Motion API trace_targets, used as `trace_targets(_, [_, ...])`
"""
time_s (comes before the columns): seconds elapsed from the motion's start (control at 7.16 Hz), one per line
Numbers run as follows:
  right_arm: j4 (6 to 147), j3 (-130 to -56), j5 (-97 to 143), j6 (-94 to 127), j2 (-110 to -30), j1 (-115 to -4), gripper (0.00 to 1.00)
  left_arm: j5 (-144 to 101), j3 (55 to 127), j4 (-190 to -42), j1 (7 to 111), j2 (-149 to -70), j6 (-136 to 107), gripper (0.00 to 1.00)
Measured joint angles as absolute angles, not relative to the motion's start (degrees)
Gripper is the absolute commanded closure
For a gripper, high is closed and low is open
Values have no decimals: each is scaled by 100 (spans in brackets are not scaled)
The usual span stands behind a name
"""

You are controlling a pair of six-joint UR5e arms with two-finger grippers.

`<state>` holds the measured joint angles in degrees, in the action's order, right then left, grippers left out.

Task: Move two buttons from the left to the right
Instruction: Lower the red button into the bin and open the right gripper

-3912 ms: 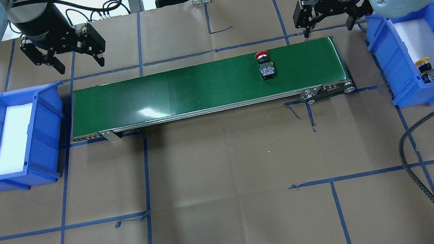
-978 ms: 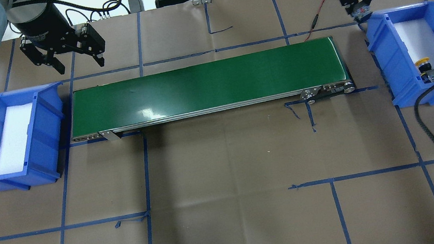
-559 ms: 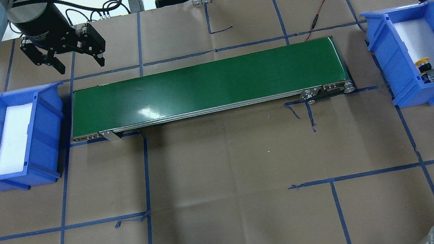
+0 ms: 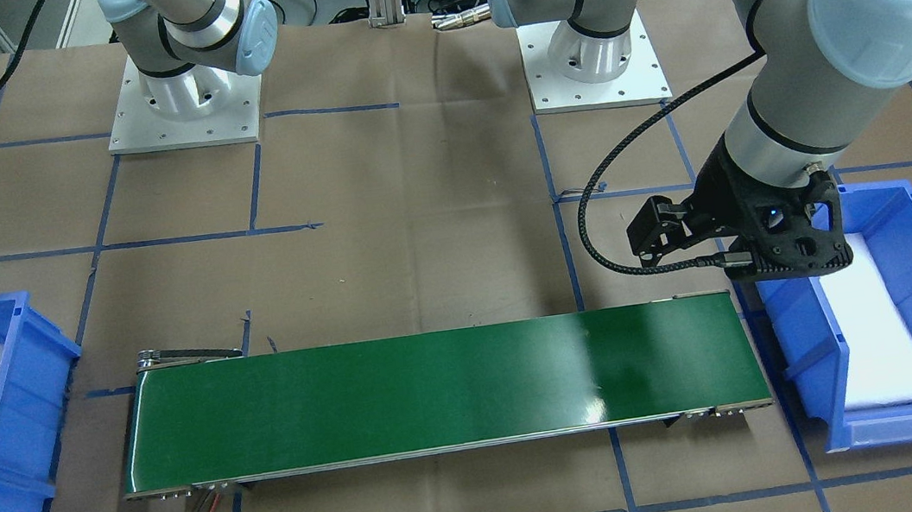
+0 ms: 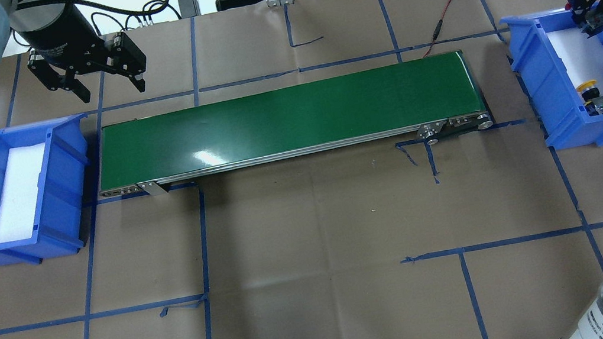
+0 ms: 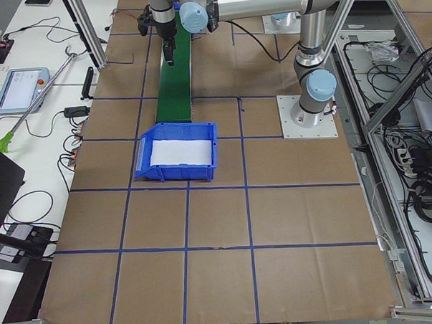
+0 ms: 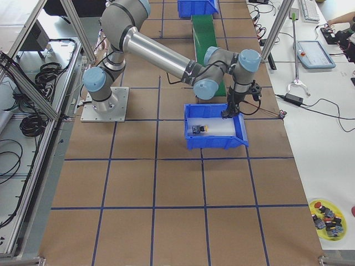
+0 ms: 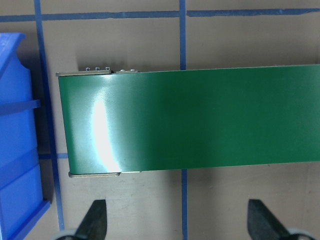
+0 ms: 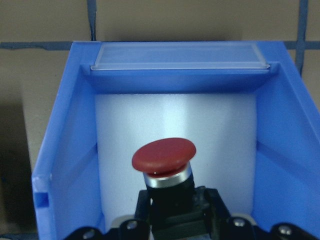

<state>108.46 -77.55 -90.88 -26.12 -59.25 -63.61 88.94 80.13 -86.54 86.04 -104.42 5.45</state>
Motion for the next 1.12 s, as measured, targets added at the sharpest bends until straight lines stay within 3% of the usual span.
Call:
trace_targets(0.28, [11365,-8271,-8998,-2599,-5910,-6353,96,8888,8014,-8656,8605,-10442,545,0])
trace_targets(0.84, [11626,-8452,-9056,-2632,-5756,-6311,93,8884,8016,-8654,8605,-10443,549,0])
trace_targets(0.98, [11649,-8454,-9087,-2635,-5726,-6275,81,8885,8016,-8656,8604,-10442,547,0])
trace_targets(1.12, [11669,-8455,-9135,-2636,-5694,-6249,14,8886,8016,-8657,8604,-10442,546,0])
